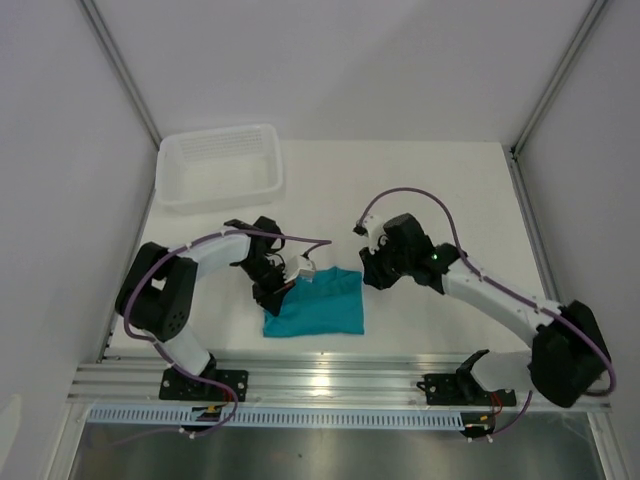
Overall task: Roll the t-shirts
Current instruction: Roll the tshirt
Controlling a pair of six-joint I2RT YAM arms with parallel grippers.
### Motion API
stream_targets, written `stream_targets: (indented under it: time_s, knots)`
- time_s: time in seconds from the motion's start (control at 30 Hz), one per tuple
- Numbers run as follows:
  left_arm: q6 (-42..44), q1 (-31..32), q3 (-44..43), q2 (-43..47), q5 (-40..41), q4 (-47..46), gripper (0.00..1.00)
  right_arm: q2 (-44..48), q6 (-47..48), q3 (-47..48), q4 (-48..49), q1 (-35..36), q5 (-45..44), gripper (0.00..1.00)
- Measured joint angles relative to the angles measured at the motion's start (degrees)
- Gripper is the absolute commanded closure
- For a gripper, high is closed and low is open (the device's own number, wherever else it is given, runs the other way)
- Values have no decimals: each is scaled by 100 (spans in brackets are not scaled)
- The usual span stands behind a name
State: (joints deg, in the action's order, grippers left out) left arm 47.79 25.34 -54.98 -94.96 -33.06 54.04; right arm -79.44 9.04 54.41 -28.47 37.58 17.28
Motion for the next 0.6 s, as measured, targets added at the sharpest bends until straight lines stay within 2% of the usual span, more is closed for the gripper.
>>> stream_targets:
  time_s: [0.13,0.23,0.43,0.6]
  knots:
    - [-236,-61,-142,-122,42,4,99,1211,-1416,-1134,1362,542,-835,89]
    - [-376,-90,-240,-221,48,11,99,1565,-2216,-1836,2363,1270,-1510,95]
    - [-529,-96,-400,-404,48,79,99,1191,-2975,-2590,4266,2472,-2634,100]
    - [-581,-101,-466,-446,48,127,98,378,-2999,-2643,5668,2955,-3134,100]
